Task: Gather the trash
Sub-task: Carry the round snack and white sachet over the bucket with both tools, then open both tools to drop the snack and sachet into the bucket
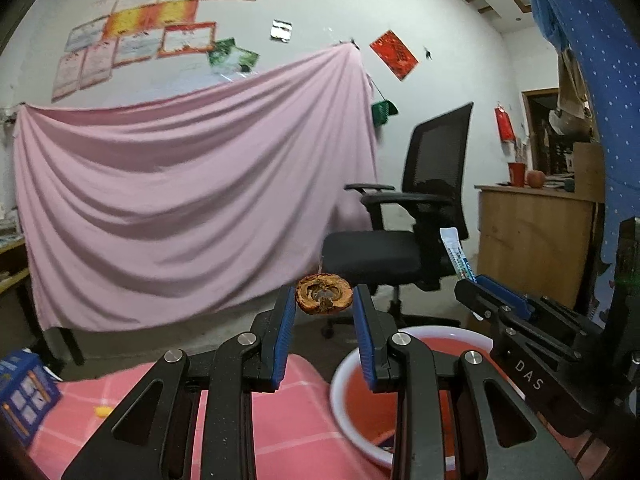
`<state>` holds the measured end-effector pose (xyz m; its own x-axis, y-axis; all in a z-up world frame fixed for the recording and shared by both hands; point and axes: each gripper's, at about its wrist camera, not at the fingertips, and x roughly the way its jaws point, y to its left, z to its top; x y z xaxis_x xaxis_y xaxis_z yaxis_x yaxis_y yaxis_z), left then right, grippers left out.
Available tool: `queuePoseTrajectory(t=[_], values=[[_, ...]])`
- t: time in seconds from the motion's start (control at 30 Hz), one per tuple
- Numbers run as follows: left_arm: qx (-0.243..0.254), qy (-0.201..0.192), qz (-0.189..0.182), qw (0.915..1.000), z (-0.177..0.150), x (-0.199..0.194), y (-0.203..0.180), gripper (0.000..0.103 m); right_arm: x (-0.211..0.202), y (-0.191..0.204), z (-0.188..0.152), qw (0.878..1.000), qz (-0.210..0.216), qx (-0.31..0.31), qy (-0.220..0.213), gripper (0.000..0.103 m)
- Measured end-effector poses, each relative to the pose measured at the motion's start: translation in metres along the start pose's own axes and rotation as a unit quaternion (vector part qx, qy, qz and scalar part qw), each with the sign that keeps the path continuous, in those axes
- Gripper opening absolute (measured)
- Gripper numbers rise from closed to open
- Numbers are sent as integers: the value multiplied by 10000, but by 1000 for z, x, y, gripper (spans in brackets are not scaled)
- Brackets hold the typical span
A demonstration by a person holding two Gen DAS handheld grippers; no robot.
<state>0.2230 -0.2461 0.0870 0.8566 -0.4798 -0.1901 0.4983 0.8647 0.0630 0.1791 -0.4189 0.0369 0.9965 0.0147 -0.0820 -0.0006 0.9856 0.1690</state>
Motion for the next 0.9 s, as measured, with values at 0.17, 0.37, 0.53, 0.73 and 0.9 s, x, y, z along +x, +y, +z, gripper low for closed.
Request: queuePoseTrajectory(t=[0.17, 0.37, 0.53, 0.73, 0.9], values=[[10, 168, -203, 9997, -9, 16, -22, 25, 0, -18, -6, 9996, -158, 60, 211, 19], [36, 367, -316, 9988, -19, 33, -35, 25, 2, -36, -12, 9984, -296, 176, 446, 19], [-106, 599, -398, 9974, -25, 46, -35, 25, 4, -48, -14, 9969, -396, 284, 625, 20], [-212, 1057, -399, 9934, -30, 61, -31, 25, 11, -57, -19, 9938, -455, 449, 915, 20], [-209, 1363, -345, 9898, -33, 70, -29, 25, 16, -58, -22, 9920, -433, 446, 1101, 20]])
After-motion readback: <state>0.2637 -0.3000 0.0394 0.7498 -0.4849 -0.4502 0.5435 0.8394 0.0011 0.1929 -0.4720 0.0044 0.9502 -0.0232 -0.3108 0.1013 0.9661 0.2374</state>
